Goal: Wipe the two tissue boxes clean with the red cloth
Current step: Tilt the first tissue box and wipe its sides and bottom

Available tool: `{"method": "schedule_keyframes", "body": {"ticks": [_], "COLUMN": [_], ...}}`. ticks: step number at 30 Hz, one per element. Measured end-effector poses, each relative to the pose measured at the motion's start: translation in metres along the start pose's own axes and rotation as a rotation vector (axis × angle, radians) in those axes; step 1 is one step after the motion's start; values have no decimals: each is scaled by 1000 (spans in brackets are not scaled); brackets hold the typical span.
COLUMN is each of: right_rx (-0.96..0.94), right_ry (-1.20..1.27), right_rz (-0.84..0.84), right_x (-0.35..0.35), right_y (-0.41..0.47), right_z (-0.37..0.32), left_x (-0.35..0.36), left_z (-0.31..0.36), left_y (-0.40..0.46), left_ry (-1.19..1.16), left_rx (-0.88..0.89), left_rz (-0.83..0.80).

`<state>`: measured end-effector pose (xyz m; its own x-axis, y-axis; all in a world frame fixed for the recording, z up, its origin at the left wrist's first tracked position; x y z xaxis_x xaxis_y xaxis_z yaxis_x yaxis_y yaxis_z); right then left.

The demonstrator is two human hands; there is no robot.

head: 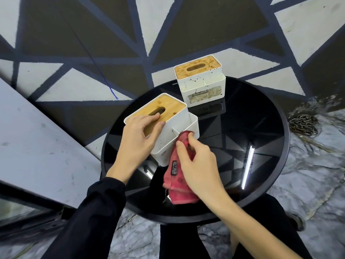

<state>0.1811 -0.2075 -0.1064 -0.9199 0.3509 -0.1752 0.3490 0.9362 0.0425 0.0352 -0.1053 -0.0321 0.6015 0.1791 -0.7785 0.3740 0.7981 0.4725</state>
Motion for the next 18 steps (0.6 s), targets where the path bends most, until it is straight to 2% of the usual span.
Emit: {"method": "schedule_keyframes", "body": {"ticks": [6, 12, 18], "right_rx": [-61, -79, -52], "right_ry": [16, 91, 14], "right_rz": [97, -37, 24], "right_x": [-48, -56, -47], "right_y": [21, 33, 31], "right_z": [-18, -38, -22], "left_x": [1, -7, 1], "left_z": [11, 6, -4], "left_y": [-7, -5, -17], "left_ry": [22, 15, -2], "left_rx": [-6, 19, 55], "left_rz": [55, 20, 18]}}
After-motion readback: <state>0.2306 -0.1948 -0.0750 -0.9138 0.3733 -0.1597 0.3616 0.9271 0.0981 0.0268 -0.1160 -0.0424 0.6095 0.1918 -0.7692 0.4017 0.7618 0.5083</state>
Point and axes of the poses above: each hand's wrist, its own y-axis towards the middle knuckle, its own x-axis out of the palm, z = x × y, the point moved 7 cm from there along y, towards the middle knuckle, and after that the axes turned 2 degrees about -z, right-handed, at the moved point
